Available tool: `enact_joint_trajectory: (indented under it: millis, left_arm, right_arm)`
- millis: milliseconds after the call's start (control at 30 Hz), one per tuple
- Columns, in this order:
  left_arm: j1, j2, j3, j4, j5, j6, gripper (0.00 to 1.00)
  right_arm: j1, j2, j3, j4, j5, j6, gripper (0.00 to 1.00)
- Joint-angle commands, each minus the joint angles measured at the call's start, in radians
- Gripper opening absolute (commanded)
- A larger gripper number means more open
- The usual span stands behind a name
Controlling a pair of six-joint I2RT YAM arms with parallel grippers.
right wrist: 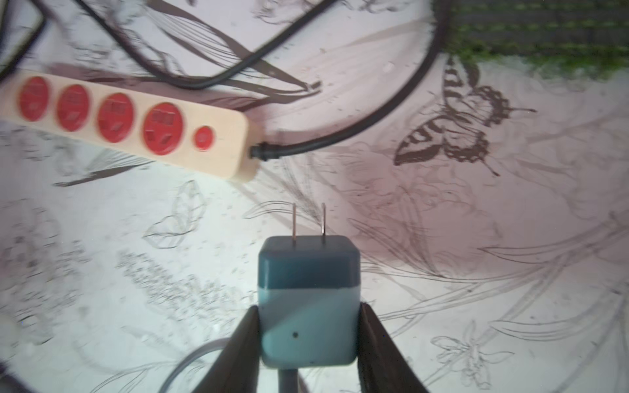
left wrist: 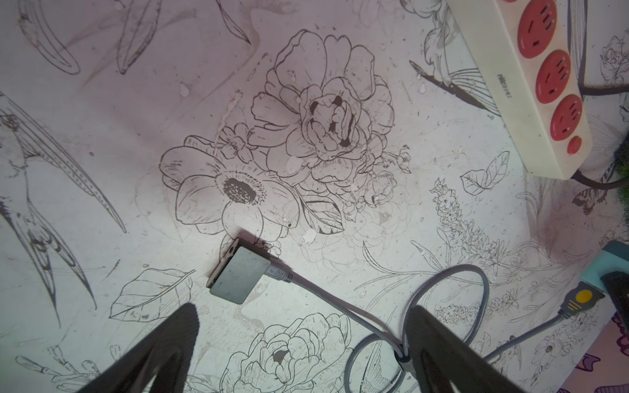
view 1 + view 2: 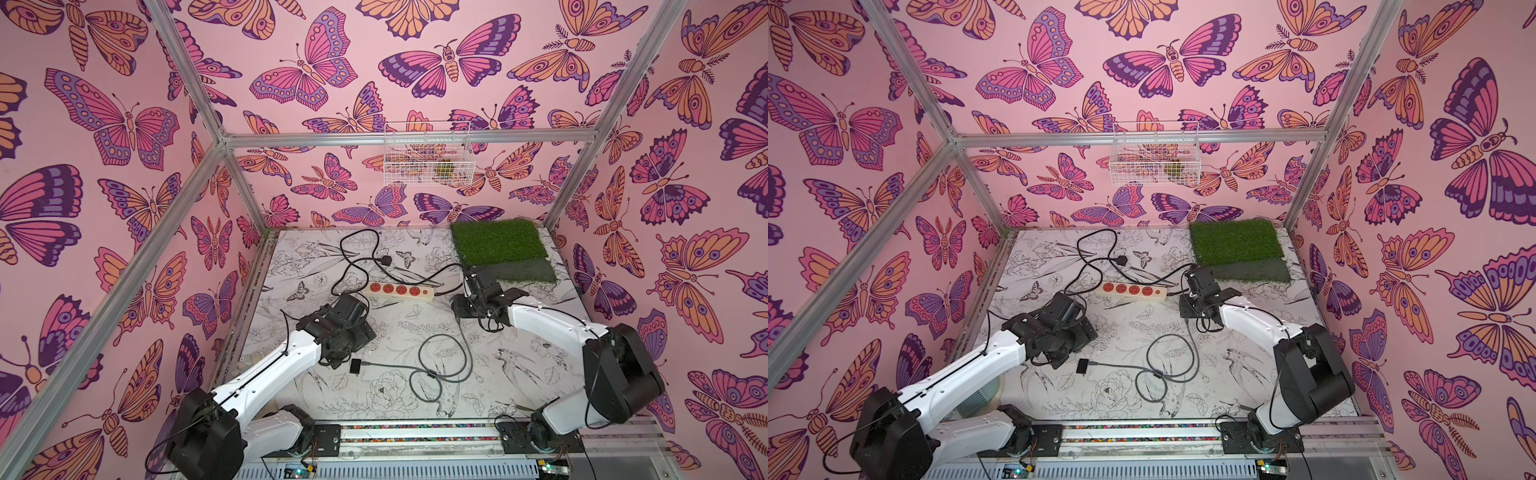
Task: Charge mp3
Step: Pick up the plug from the center of the board.
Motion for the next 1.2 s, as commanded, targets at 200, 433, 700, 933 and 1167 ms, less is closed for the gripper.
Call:
enact_joint_trajectory:
  millis: [200,433,700,933,1167]
  left_arm:
    - [-0.002,0.037,0.055,0.022,0.025,-0.031,0.95]
    - [-0.004,0.028,0.042,0.089,0.029,-0.078,0.94]
    - [-0.004,-0.035,-0.076,0.343,0.104,-0.152,0.91]
    - [-0.004,-0.059,-0.142,0.488,0.138,-0.184,0.91]
    - [-0.004,-0.003,-0.158,0.599,0.191,-0.196,0.91]
  right_arm:
    - [0.135,-0.091,-0.034,0.141,-0.336,-0.068,0.02]
    - [0.217,-0.1,-0.071,0.24,-0.523,-0.101,0.03]
    - [0.264,-0.043,-0.056,0.246,-0.592,-0.138,0.0]
    - [0.265,0.013,-0.02,0.216,-0.611,-0.186,0.0]
    - [0.265,0.101,0.069,0.144,-0.607,-0.244,0.0]
